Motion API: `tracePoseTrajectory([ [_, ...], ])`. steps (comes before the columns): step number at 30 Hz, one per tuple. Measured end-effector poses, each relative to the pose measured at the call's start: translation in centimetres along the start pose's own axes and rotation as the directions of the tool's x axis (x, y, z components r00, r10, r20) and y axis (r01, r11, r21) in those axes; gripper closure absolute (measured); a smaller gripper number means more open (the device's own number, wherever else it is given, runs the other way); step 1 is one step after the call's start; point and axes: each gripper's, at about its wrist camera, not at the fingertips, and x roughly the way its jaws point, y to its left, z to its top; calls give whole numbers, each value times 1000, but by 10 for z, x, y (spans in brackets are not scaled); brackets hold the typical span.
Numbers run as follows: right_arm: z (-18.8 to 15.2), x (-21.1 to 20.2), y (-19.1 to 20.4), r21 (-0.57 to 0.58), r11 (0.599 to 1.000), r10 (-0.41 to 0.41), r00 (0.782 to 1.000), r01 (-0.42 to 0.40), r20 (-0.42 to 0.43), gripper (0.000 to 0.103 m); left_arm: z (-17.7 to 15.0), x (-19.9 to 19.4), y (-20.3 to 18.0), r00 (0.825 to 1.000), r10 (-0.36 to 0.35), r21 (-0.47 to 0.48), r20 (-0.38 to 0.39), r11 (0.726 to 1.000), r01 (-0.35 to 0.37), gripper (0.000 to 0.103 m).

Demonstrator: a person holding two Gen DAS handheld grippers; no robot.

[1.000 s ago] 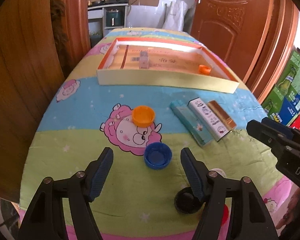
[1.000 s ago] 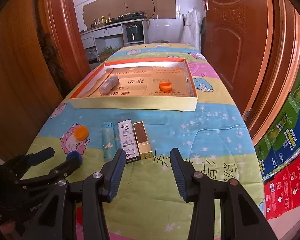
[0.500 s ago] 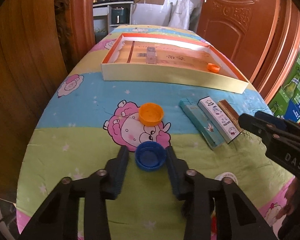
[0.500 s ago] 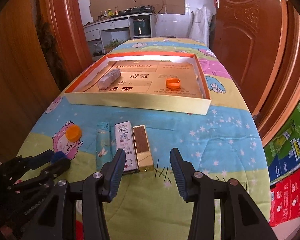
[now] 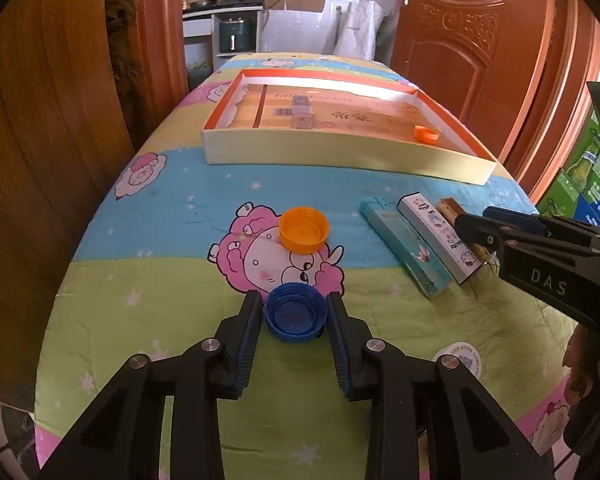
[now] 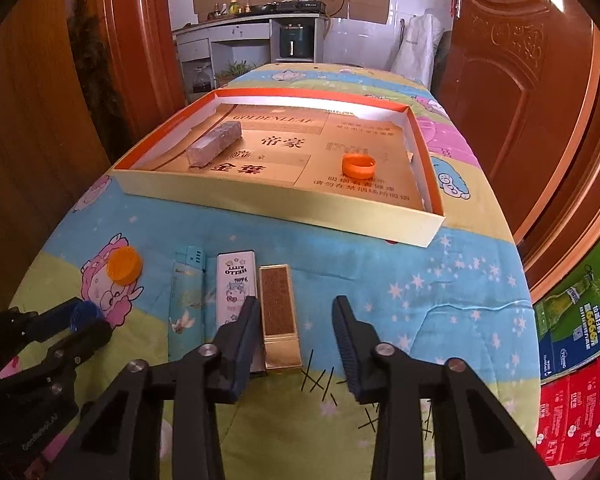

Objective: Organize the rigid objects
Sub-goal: 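Grasp the blue cap with the left gripper while the right gripper grasps the gold box, then carry the blue cap and gold box into the box lid with both grippers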

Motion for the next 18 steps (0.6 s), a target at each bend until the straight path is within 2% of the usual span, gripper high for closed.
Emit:
tracePoseTrajectory([
  [2,1,2,0,5,1000,3,1000,-3,-10,81,0,0,0,1000,-3,-2,1,1000,3,70],
  [4,1,6,1,-2,1000,-4,999,4,-32,84,0,0,0,1000,-2,0,1,1000,2,70],
  [6,-1,12,1,-9,1000,-7,998,7,-57,84,0,0,-1,1000,1,2,1,1000,-1,70],
  [18,-10,-1,-5,61,998,7,1000,-5,-23,85,0,0,4,1000,-22,-13,15,1000,22,72],
])
